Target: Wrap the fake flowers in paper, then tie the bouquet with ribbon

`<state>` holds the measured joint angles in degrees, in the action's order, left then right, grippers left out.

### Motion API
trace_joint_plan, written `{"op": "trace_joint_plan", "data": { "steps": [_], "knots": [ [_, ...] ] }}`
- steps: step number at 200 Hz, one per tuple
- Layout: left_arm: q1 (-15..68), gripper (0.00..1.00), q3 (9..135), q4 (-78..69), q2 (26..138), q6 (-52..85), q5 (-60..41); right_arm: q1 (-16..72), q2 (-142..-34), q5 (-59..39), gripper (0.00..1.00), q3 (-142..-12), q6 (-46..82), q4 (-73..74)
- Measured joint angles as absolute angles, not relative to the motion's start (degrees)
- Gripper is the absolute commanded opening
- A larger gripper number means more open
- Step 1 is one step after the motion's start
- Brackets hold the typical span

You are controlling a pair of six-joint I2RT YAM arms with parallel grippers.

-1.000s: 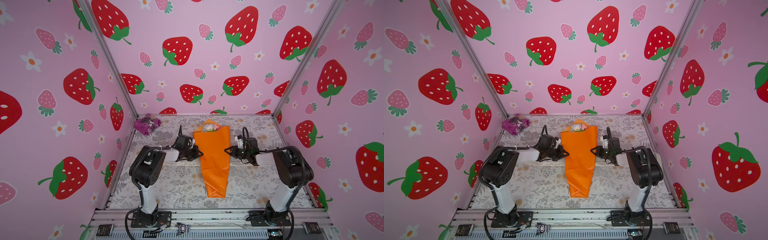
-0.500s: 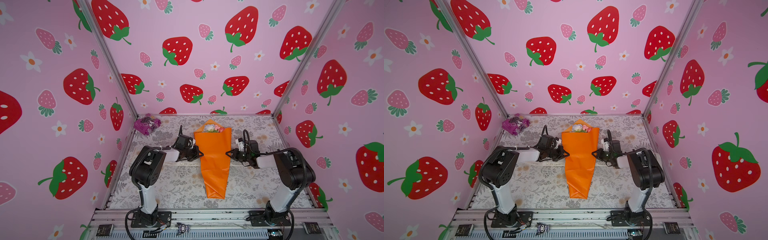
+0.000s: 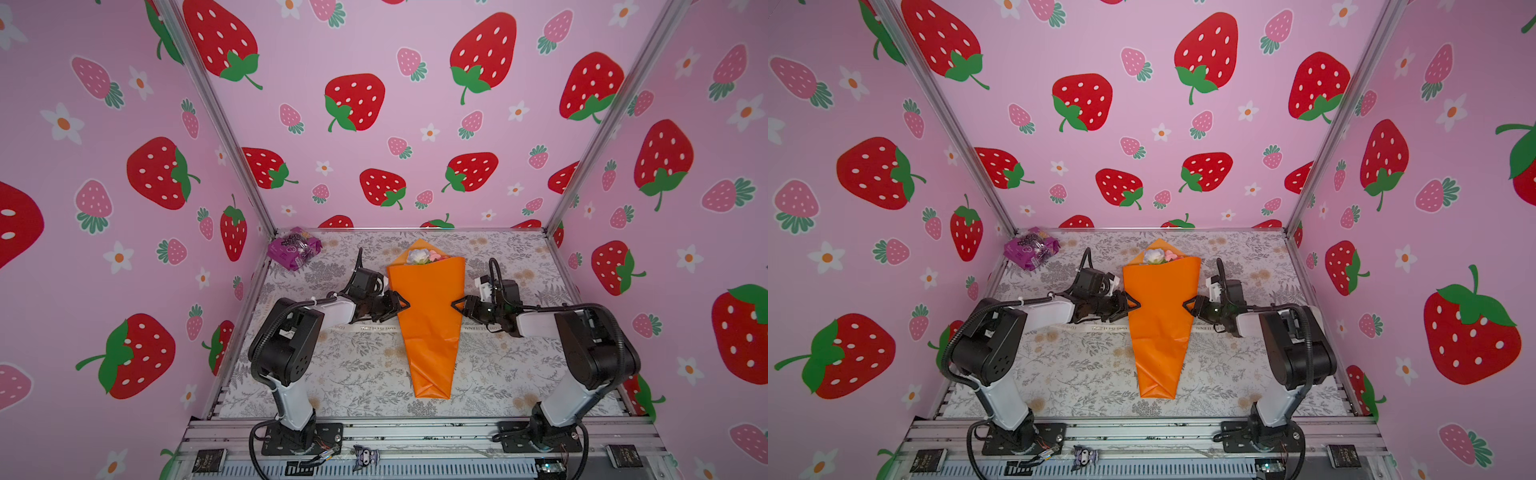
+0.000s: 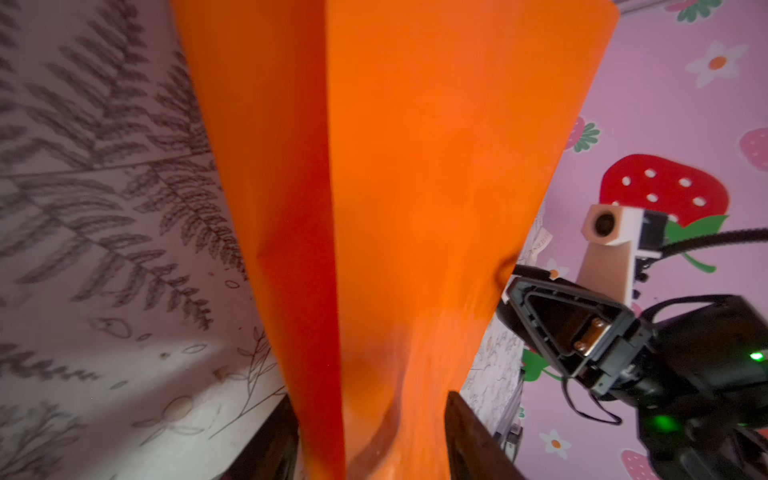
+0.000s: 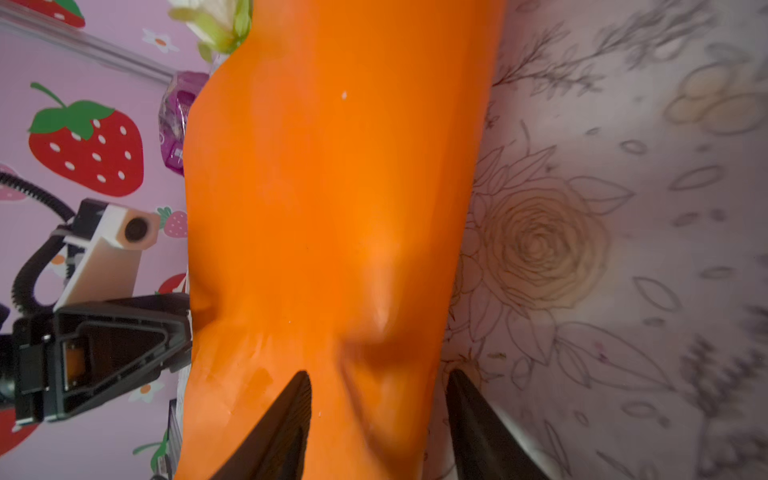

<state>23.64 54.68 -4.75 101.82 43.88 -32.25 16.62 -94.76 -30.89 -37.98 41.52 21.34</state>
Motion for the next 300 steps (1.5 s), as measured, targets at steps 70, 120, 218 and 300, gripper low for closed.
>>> {"op": "trace_joint_plan", "data": {
  "steps": [70, 120, 218, 300],
  "knots": [
    [21.9, 0.83, 48.7, 6.2, 86.5, 40.1, -21.0, 11.7, -75.4, -5.7, 0.81, -37.5, 38.5, 4.5],
    [11.0, 0.82, 46.4, 16.9, 74.0, 38.5, -11.1, 0.4, -66.1, 3.7, 0.76, -32.4, 37.6, -0.8],
    [-13.9, 0.77, 46.3, 30.0, 80.9, 37.5, -4.6, -7.5, -68.1, 3.4, 0.67, -31.8, 34.4, -5.0],
    [-11.9, 0.63, 49.0, 26.5, 90.9, 40.4, -11.4, -9.7, -73.5, 4.2, 0.69, -34.3, 31.1, -7.2]
  ]
}}
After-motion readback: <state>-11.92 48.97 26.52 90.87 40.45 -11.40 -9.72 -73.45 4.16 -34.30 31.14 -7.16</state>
